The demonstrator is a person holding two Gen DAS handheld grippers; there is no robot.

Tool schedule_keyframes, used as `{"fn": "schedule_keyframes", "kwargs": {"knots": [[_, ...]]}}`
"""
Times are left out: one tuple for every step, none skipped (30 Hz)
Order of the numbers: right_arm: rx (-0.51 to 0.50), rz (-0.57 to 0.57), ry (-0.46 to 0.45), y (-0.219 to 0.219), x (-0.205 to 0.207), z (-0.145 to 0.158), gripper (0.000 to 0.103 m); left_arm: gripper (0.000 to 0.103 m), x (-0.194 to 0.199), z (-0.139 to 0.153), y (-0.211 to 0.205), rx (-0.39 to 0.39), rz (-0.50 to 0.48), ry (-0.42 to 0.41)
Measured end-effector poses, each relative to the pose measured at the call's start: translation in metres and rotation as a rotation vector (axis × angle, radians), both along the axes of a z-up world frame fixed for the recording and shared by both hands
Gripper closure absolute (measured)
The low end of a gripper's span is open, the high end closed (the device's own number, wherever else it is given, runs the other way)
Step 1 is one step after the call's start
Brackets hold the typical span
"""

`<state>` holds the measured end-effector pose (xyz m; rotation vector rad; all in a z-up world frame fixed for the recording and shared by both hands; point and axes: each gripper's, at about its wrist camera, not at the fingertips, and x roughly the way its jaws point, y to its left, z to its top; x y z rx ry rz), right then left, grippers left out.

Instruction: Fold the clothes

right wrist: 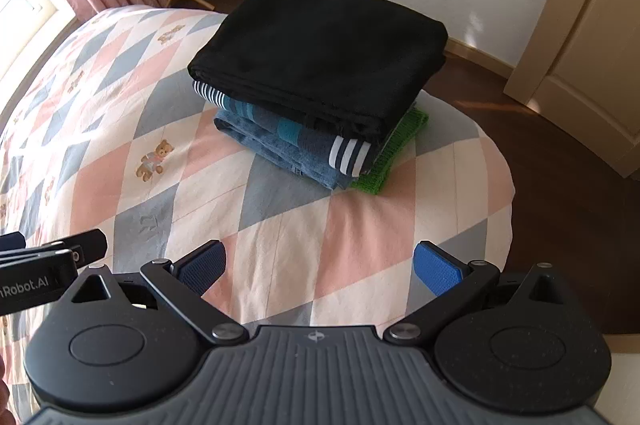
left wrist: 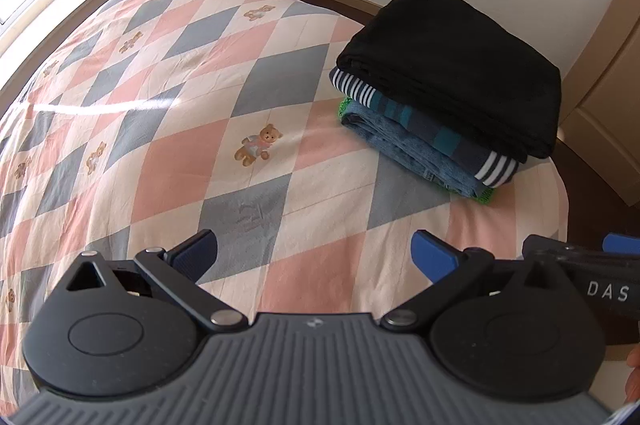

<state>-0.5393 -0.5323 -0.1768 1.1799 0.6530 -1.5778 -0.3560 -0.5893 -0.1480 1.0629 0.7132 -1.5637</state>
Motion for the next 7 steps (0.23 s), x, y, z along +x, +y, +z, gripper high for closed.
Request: {"fn": "schedule_keyframes", "kwargs": {"knots": [[0.003, 0.004, 0.001, -0.003, -0.001, -0.001, 0.000, 0.001, -0.001, 0.000, -0.002, 0.001, 0.003, 0.000], [0.006, 0.008, 0.002, -0.006, -0.002, -0.003, 0.000, 0.001, -0.002, -0.001, -0.004, 0.001, 0.005, 0.001], [0.009, 0.012, 0.001, -0.008, -0.003, -0.004, 0.000, 0.001, -0.002, -0.001, -0.006, -0.003, 0.008, -0.001], [0.011, 0.016, 0.000, -0.011, -0.004, -0.005, 0.000, 0.001, -0.003, -0.001, -0.007, -0.009, 0.012, -0.005], [0.012, 0.020, -0.001, -0.013, -0.005, -0.006, 0.000, 0.001, -0.004, 0.000, -0.008, -0.018, 0.016, -0.011], [0.012, 0.025, 0.000, -0.015, -0.006, -0.006, 0.000, 0.001, -0.005, 0.000, -0.009, -0.027, 0.020, -0.017], [0.013, 0.030, 0.003, -0.018, -0.007, -0.007, 0.000, 0.001, -0.005, 0.001, -0.011, -0.031, 0.022, -0.021]]}}
